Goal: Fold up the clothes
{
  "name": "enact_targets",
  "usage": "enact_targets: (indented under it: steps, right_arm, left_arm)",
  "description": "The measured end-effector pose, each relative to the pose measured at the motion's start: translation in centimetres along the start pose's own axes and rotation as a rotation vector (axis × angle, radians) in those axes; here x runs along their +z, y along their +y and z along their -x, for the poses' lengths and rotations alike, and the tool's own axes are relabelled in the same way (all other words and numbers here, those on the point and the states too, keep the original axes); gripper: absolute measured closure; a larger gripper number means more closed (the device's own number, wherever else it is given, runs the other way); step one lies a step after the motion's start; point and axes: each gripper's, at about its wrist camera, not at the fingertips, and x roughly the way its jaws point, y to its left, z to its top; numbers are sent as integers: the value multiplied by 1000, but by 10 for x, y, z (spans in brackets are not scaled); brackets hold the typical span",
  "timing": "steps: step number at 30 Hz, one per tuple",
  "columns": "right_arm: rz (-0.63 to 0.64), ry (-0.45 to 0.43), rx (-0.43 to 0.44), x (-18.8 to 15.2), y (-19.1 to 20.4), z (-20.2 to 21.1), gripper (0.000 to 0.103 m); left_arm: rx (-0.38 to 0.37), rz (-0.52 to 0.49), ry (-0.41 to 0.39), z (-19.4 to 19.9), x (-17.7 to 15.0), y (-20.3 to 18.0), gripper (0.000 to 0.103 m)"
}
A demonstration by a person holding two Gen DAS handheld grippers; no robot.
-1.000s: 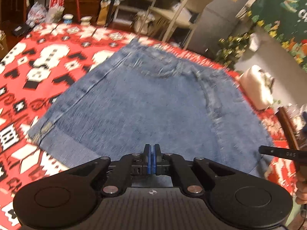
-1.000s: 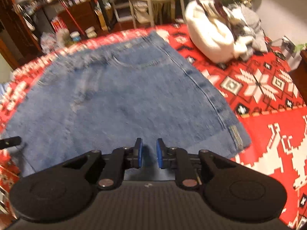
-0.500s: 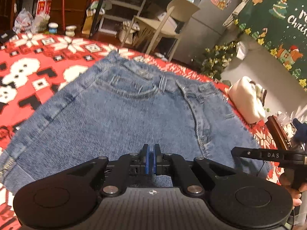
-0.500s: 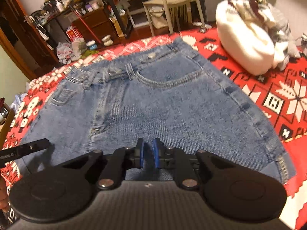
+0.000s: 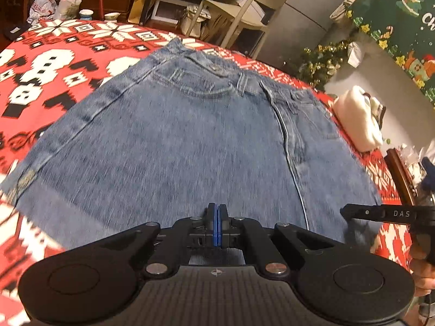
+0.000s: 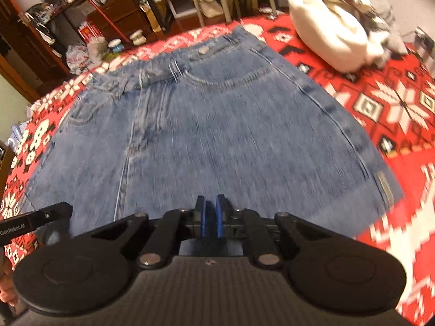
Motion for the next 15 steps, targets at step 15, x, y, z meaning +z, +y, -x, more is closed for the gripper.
enact_targets:
  steps: [15]
  right_arm:
    - [21, -47, 46, -33, 22, 31, 93]
  left_arm:
    - [-88, -26, -38, 22, -23, -19, 101]
